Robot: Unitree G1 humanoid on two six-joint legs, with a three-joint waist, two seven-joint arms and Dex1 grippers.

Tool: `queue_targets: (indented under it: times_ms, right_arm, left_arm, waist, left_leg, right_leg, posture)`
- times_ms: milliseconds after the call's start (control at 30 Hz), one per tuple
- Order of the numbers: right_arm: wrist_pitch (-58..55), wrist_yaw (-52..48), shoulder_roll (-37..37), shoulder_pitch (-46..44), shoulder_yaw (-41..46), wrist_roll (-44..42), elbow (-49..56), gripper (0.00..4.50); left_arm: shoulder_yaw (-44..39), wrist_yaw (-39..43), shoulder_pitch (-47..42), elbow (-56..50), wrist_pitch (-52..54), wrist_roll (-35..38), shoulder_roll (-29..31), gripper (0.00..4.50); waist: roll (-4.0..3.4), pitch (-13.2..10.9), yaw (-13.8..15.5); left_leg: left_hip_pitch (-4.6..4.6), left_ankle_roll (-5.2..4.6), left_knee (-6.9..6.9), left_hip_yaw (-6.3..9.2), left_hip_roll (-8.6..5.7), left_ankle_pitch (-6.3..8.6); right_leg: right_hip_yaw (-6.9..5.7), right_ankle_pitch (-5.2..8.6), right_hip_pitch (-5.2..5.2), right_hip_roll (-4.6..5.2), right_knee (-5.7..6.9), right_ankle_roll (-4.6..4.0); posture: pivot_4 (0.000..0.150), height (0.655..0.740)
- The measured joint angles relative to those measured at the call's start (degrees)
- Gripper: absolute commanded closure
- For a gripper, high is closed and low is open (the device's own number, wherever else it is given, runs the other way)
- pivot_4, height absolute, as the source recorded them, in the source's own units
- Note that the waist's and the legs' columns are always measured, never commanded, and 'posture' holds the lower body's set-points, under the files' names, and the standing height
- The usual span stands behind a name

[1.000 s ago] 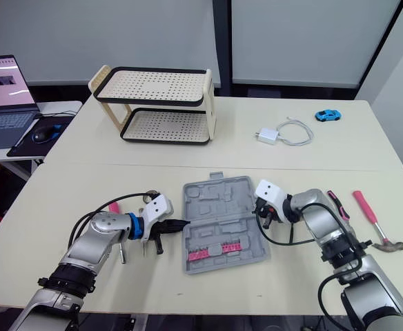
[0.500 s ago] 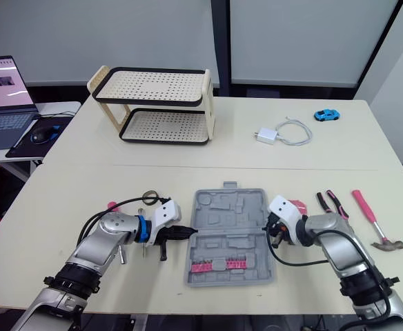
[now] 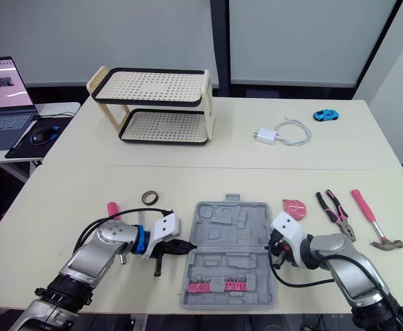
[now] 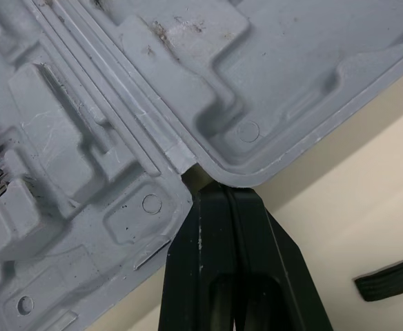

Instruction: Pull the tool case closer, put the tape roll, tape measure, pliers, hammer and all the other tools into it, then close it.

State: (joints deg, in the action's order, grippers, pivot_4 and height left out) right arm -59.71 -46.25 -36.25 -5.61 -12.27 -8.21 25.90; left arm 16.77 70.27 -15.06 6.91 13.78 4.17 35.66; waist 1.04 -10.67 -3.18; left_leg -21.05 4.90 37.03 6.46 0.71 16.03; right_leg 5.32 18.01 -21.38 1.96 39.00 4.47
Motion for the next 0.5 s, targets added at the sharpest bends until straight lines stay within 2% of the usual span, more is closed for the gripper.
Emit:
queue_targets:
  times_ms: [500]
  right_arm:
    - [-3.1, 1.6, -1.9, 4.9, -0.3, -4.0, 5.7, 4.48]
  left_arm:
    - [0.5, 1.6, 3.6, -5.1, 2.2, 0.3, 2.3, 4.50]
  waist:
    - [0.00, 0.0, 0.0]
  left_leg:
    - [0.01, 0.00, -0.02, -0.02, 0.00, 0.00]
  right_leg:
    - [0.02, 0.01, 0.00, 0.00, -0.02, 0.00]
  posture:
    - [0.150, 0.7350]
